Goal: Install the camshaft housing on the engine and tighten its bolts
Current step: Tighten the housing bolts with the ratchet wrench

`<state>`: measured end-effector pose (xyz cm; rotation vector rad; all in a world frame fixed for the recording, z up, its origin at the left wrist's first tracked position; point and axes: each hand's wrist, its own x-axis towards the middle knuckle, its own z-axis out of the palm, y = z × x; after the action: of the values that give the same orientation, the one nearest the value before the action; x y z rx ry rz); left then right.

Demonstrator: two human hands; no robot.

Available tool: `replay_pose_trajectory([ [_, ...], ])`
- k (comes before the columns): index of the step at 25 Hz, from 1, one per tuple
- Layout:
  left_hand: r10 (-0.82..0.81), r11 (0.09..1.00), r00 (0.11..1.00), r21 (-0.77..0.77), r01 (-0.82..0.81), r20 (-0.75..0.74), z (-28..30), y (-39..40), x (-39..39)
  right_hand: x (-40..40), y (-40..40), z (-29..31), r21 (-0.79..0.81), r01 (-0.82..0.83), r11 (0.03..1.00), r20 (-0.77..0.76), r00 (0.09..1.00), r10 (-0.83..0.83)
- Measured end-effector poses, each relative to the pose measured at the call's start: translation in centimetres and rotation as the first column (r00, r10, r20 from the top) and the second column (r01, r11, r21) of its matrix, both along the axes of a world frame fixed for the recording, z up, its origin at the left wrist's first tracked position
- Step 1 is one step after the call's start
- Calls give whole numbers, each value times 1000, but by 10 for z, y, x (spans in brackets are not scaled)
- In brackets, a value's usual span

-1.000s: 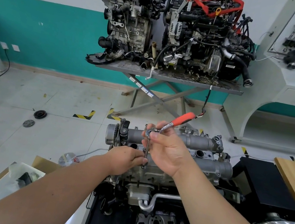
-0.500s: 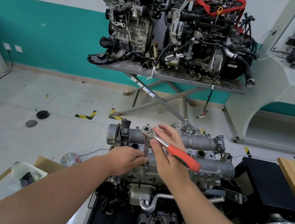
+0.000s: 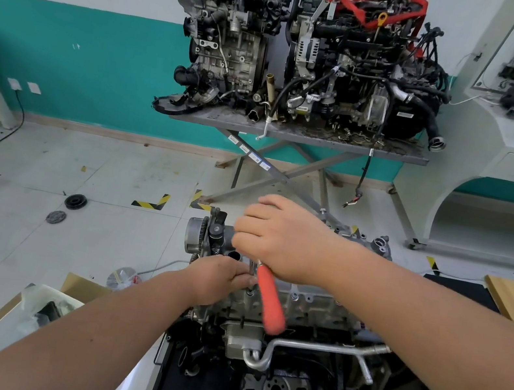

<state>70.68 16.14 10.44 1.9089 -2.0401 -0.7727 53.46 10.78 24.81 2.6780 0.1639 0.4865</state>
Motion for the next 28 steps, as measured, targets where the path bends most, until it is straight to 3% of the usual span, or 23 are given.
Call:
replay_pose_trajectory([
  [2,14,1000,1000,2,-14,-15,-1,0,0,8,13,5,-47,236,971,-92,967,-239],
  [5,22,1000,1000,23,-21,-16,1,1,-1,35,30,6,15,632,775,-262,750,-607],
  [7,11,1000,1000,26,-11,-6,-2,1,1,49,28,11,127,715,687,-326,684,-652],
  [9,6,1000,1000,12,-6,-14,0,2,0,48,15,20,369,723,584,-493,685,-537],
  [11,-5,1000,1000,-9,5,30,-1,2,-1,40,5,26,647,695,312,-617,719,-320],
  [13,-44,999,994,-11,46,100,-2,3,-1,34,4,24,785,618,-35,-613,768,-187],
  [15,-33,999,998,0,33,56,-1,5,1,36,8,17,830,447,-333,-533,811,-240],
  [17,-8,1000,1000,-25,8,30,0,6,1,43,14,6,767,97,-634,-424,819,-387],
  [18,-2,999,999,-36,3,36,0,6,0,46,17,0,663,-124,-738,-370,803,-467],
  [19,4,999,999,-41,-3,39,2,6,-1,49,19,-5,548,-328,-770,-326,764,-557],
  [21,12,999,999,-54,-11,31,4,8,-2,52,23,-18,401,-581,-708,-276,660,-699],
  [25,-6,999,1000,-47,5,-18,13,11,-7,51,33,-26,323,-739,-591,-240,540,-807],
  [28,-3,999,1000,-42,1,-31,13,10,-6,48,32,-23,242,-784,-572,-211,533,-820],
])
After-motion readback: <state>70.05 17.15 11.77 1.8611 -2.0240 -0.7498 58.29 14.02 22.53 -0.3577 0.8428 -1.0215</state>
